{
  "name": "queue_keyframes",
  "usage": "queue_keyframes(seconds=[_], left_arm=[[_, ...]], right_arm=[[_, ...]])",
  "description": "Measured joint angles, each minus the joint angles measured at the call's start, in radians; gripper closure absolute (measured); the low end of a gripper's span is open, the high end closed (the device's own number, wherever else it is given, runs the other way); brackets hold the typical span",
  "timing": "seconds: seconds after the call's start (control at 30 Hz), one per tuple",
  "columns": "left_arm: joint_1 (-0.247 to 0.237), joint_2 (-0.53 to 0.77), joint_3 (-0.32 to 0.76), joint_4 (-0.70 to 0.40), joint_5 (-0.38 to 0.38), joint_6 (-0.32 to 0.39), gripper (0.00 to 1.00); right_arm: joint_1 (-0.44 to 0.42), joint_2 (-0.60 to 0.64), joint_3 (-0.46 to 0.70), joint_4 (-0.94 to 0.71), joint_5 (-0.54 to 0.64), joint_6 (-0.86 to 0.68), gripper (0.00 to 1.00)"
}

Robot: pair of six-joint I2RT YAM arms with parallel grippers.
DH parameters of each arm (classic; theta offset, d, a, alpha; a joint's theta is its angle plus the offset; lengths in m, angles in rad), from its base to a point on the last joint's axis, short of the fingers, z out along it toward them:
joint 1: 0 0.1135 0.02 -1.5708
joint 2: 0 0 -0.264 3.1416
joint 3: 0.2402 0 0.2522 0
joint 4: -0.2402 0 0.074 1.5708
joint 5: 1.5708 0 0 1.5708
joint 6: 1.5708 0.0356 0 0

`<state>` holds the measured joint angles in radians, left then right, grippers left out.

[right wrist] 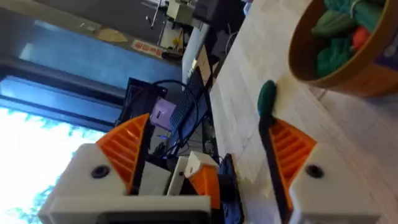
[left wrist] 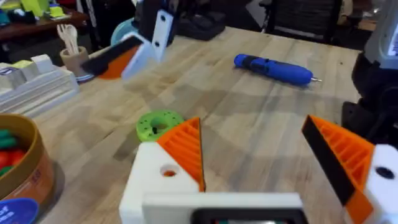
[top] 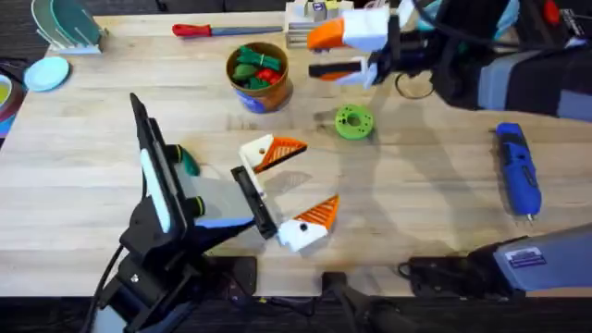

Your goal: Pick up the gripper from the table and insert it into the empty holder that is missing its gripper. Then pick up a screw, insert it into the mounting hole, and use the screwdriver to tighten it. Finally, clean up the table by picking up the vegetable and placing it into the bucket.

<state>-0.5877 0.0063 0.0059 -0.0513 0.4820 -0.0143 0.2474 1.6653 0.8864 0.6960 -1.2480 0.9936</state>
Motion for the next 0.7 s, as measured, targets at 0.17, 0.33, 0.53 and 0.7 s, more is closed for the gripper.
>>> queue_keyframes(seconds=[0.17,0.33,0.53,0.7], left_arm=[[0.0,0.0,0.0,0.0,-0.048,0.0,0.008],[0.0,0.0,0.0,-0.002,-0.115,0.0,0.008],[0.0,0.0,0.0,-0.005,-0.155,0.0,0.008],[0.0,0.0,0.0,-0.005,-0.165,0.0,0.009]], right_arm=[[-0.019,-0.002,0.039,-0.019,0.016,-0.015,0.047],[-0.018,-0.004,0.043,-0.258,0.034,-0.099,0.046],[0.022,-0.004,0.043,-0.511,0.048,-0.274,0.045],[0.096,-0.004,0.043,-0.583,0.051,-0.374,0.042]])
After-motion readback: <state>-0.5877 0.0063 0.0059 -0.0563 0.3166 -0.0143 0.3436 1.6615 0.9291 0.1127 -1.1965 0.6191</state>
